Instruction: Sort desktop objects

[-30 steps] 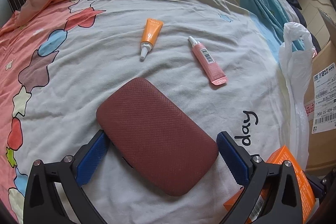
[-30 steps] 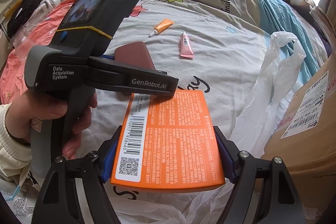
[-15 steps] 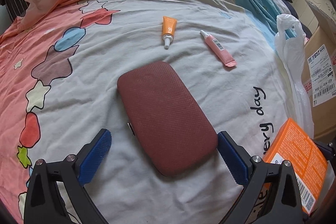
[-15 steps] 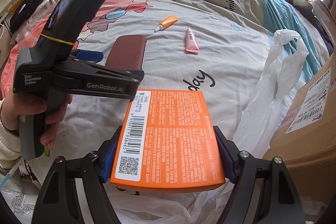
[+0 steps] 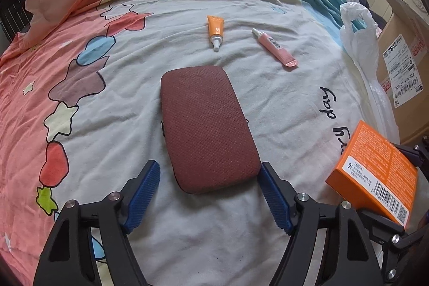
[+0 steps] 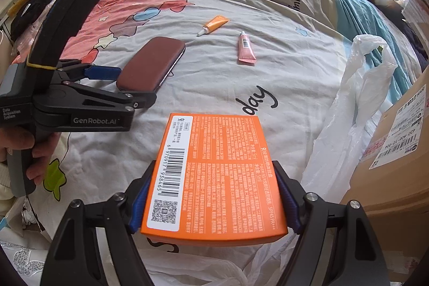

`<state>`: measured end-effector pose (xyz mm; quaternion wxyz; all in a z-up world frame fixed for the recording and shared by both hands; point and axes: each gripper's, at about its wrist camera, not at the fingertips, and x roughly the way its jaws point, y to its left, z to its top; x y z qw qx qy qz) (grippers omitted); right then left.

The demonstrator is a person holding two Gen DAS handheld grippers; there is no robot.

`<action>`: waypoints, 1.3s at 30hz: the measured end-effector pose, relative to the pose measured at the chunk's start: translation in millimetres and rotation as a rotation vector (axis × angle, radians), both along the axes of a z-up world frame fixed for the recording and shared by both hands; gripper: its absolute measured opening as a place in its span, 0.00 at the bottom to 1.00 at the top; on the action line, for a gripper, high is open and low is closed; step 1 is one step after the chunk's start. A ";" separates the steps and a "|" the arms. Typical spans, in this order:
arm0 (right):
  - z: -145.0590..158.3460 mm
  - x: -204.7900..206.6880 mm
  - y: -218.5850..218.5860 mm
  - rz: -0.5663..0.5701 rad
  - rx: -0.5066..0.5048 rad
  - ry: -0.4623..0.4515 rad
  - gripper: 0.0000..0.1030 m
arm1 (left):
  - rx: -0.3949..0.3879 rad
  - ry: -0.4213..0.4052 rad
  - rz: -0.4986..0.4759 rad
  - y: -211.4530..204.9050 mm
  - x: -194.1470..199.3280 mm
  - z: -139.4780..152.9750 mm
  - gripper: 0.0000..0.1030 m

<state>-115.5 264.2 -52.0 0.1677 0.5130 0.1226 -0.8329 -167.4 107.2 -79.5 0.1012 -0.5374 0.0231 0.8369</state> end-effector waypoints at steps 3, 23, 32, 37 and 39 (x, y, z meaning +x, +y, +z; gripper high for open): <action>-0.3 1.4 -1.2 0.002 0.000 0.000 0.73 | 0.029 -0.010 0.024 -3.4 -2.2 0.9 0.76; -2.3 -26.2 -12.1 0.014 0.034 -0.010 0.73 | 0.099 -0.022 0.103 -4.4 -14.0 -0.6 0.98; -8.3 -49.9 -19.0 0.034 0.051 -0.030 0.73 | 0.087 0.002 0.095 -2.5 -14.6 -2.7 1.00; -9.5 -53.7 -20.3 0.036 0.048 -0.028 0.73 | 0.089 0.017 0.095 -4.0 -15.1 -3.5 1.00; -9.6 -54.2 -20.3 0.038 0.049 -0.027 0.73 | 0.088 0.026 0.091 -4.2 -14.5 -3.7 1.00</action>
